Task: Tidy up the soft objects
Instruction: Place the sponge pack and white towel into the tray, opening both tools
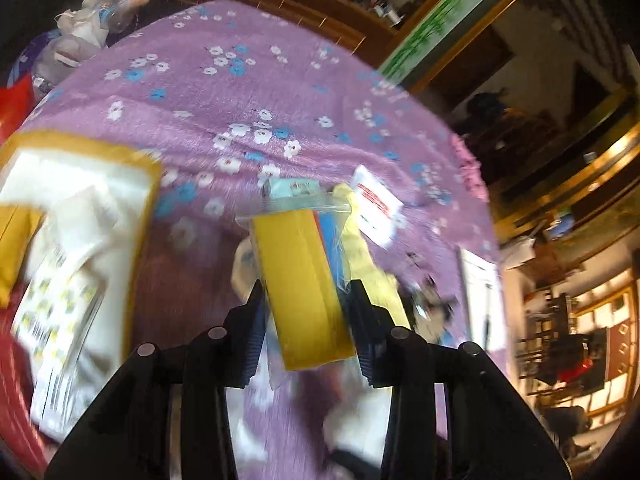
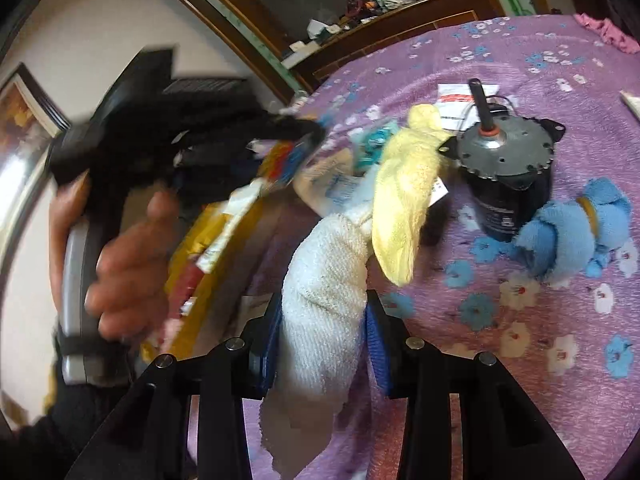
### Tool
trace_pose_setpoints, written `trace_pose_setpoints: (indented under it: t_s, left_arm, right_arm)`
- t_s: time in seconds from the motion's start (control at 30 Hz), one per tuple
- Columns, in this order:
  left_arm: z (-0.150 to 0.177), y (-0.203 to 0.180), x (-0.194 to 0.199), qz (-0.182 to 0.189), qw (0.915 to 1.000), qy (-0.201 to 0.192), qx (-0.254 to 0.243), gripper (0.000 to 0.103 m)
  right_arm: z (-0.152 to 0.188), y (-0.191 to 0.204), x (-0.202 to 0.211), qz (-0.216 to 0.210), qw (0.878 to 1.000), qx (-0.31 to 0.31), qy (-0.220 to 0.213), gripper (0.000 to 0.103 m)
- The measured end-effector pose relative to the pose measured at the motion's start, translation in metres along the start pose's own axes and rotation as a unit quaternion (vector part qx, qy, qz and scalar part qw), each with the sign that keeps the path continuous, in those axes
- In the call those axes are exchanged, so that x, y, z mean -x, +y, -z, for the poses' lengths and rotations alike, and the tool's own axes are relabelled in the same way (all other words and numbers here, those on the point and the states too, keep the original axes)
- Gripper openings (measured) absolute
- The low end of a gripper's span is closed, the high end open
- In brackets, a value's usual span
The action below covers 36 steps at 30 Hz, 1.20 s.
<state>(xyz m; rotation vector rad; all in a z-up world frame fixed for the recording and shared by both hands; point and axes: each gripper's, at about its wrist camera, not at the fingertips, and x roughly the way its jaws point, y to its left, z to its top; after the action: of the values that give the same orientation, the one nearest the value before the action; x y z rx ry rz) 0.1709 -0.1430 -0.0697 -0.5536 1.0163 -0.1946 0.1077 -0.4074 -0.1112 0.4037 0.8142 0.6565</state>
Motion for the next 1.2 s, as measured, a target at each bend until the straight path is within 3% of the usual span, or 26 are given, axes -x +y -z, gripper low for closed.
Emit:
trace_pose_setpoints:
  t_s: [0.17, 0.37, 0.5, 0.7, 0.9, 1.03, 1.13, 1.17, 1.2]
  left_arm:
    - [0.046, 0.038, 0.060, 0.028, 0.9980, -0.048, 0.029, 0.036]
    - [0.087, 0.105, 0.118, -0.010, 0.9911, -0.109, 0.076, 0.037]
    - [0.097, 0.140, 0.140, -0.029, 0.9876, -0.127, 0.087, 0.037]
    - [0.089, 0.164, 0.136, -0.025, 0.9862, -0.133, 0.095, 0.037]
    - [0.070, 0.178, 0.120, -0.062, 0.9894, -0.112, 0.069, 0.037]
    - [0.071, 0.184, 0.105, -0.104, 0.9888, -0.093, 0.053, 0.037]
    - [0.079, 0.184, 0.112, -0.086, 0.9897, -0.104, 0.049, 0.041]
    - [0.082, 0.185, 0.115, -0.077, 0.9896, -0.111, 0.049, 0.048]
    - [0.085, 0.187, 0.120, -0.066, 0.9882, -0.127, 0.055, 0.062]
  right_arm:
    - [-0.006, -0.002, -0.001, -0.047, 0.999, 0.009, 0.010, 0.037]
    - [-0.007, 0.012, -0.008, -0.078, 0.994, 0.072, -0.006, 0.037]
    - [-0.010, 0.021, -0.009, -0.094, 0.993, 0.070, -0.010, 0.037]
    - [-0.019, 0.090, -0.034, -0.115, 0.988, 0.099, 0.010, 0.037]
    - [-0.048, 0.164, -0.107, -0.074, 0.990, 0.109, 0.049, 0.038]
    - [-0.050, 0.177, -0.160, -0.022, 0.993, 0.105, 0.052, 0.042]
    - [-0.042, 0.177, -0.175, 0.007, 0.993, 0.113, 0.042, 0.049]
    - [-0.041, 0.178, -0.174, 0.001, 0.993, 0.114, 0.037, 0.052]
    - [-0.041, 0.181, -0.171, -0.016, 0.993, 0.112, 0.029, 0.061]
